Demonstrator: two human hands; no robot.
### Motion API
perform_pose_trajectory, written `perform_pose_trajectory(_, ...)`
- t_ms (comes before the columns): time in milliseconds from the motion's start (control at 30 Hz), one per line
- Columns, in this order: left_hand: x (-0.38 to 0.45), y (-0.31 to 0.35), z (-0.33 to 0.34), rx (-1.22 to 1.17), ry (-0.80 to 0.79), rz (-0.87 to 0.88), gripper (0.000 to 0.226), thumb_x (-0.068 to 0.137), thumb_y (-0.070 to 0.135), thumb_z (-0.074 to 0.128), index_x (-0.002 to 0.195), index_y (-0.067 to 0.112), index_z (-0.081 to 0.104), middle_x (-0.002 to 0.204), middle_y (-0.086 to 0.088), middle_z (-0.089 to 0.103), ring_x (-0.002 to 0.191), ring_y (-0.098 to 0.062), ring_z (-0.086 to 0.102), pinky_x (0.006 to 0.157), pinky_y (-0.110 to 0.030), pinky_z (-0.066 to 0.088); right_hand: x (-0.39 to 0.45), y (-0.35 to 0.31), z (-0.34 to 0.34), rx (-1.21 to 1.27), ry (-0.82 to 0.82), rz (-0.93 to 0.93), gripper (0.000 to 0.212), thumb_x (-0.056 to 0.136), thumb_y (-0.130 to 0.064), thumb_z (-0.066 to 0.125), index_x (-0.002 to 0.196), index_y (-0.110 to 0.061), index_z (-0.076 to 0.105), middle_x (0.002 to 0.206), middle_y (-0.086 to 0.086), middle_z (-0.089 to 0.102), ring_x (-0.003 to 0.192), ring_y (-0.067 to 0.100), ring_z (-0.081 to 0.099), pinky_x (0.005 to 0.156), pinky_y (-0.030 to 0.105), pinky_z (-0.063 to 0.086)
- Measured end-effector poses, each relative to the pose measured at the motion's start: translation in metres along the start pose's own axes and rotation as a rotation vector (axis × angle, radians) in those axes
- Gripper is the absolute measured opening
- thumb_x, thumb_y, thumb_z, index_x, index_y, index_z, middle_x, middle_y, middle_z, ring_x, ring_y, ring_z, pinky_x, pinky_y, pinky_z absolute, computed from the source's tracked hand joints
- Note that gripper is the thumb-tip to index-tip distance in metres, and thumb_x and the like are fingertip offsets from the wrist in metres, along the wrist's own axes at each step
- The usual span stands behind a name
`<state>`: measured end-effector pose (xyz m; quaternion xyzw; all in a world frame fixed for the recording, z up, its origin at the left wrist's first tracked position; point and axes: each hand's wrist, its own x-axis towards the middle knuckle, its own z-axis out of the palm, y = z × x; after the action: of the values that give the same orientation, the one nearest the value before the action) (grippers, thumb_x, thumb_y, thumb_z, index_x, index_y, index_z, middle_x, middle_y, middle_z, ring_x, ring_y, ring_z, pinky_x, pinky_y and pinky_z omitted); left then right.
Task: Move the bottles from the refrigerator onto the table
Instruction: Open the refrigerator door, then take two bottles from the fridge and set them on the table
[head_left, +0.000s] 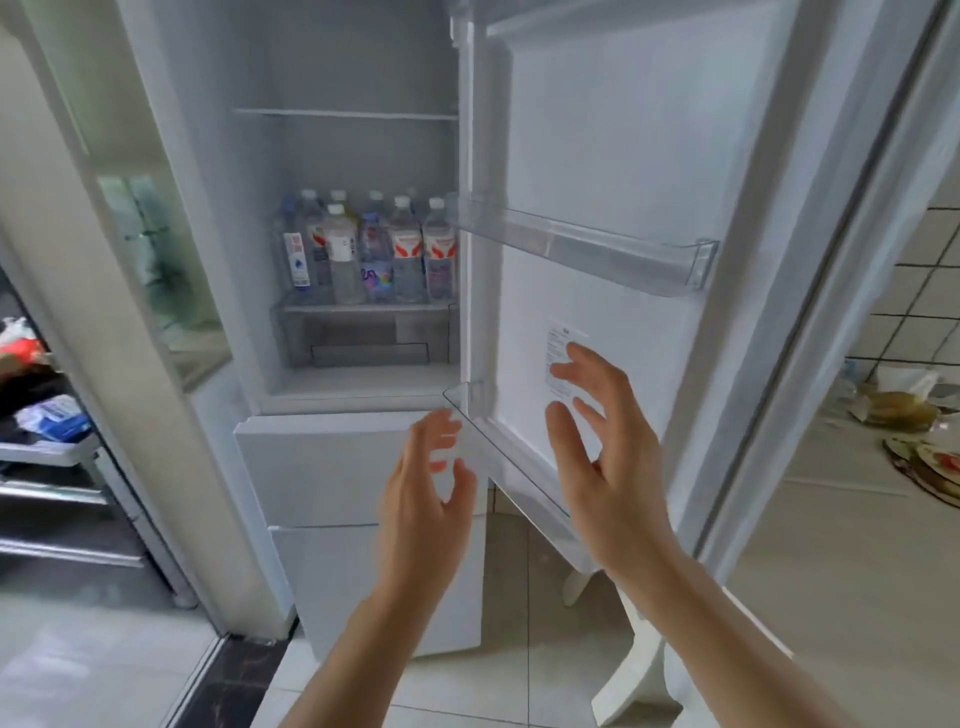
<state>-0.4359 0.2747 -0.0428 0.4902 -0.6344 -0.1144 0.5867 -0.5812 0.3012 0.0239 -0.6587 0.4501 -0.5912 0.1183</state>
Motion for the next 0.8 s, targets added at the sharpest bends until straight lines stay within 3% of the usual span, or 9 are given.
perform_pose_trajectory(233, 0.056, -0.089, -0.062, 0.063, 0.093, -0.071, 0.035, 0.089, 0.003, 0.057, 0.117, 0.025, 0.053, 0.098, 0.015, 0.065, 0.091, -0.001, 0.063, 0.078, -0.012, 0.051, 0.036, 0.025, 0.129, 0.042, -0.097, 0.058, 0.038, 0.094, -0.034, 0.046, 0.132, -0.028, 0.044, 0.121, -0.025, 0.053, 0.116, -0.003, 0.051, 0.098, 0.017, 0.038)
perform_pose_trajectory(467, 0.156, -0.197, -0.110, 0.076, 0.053, -0.175, 0.030, 0.087, -0.001, 0.057, 0.107, 0.022, 0.061, 0.089, 0.014, 0.066, 0.082, -0.004, 0.063, 0.072, -0.015, 0.052, 0.108, 0.044, 0.260, 0.118, -0.080, 0.091, 0.035, 0.092, -0.027, 0.047, 0.127, -0.020, 0.051, 0.113, -0.007, 0.061, 0.112, 0.006, 0.055, 0.101, 0.030, 0.043)
perform_pose_trajectory(667, 0.248, -0.268, -0.119, 0.085, 0.007, -0.218, 0.029, 0.086, 0.004, 0.057, 0.100, 0.028, 0.059, 0.091, 0.011, 0.067, 0.082, -0.013, 0.065, 0.073, -0.033, 0.055, 0.177, 0.071, 0.342, 0.105, -0.051, 0.153, 0.039, 0.091, -0.030, 0.049, 0.127, -0.018, 0.051, 0.113, -0.006, 0.059, 0.111, 0.008, 0.054, 0.100, 0.038, 0.044)
perform_pose_trajectory(800, 0.311, -0.298, -0.108, 0.054, 0.028, -0.200, 0.026, 0.086, 0.002, 0.058, 0.104, 0.019, 0.061, 0.100, 0.001, 0.067, 0.087, -0.016, 0.063, 0.076, -0.029, 0.052, 0.226, 0.098, 0.383, 0.064, -0.027, 0.189, 0.039, 0.093, -0.024, 0.056, 0.130, -0.016, 0.049, 0.120, -0.002, 0.056, 0.113, 0.012, 0.053, 0.100, 0.041, 0.044)
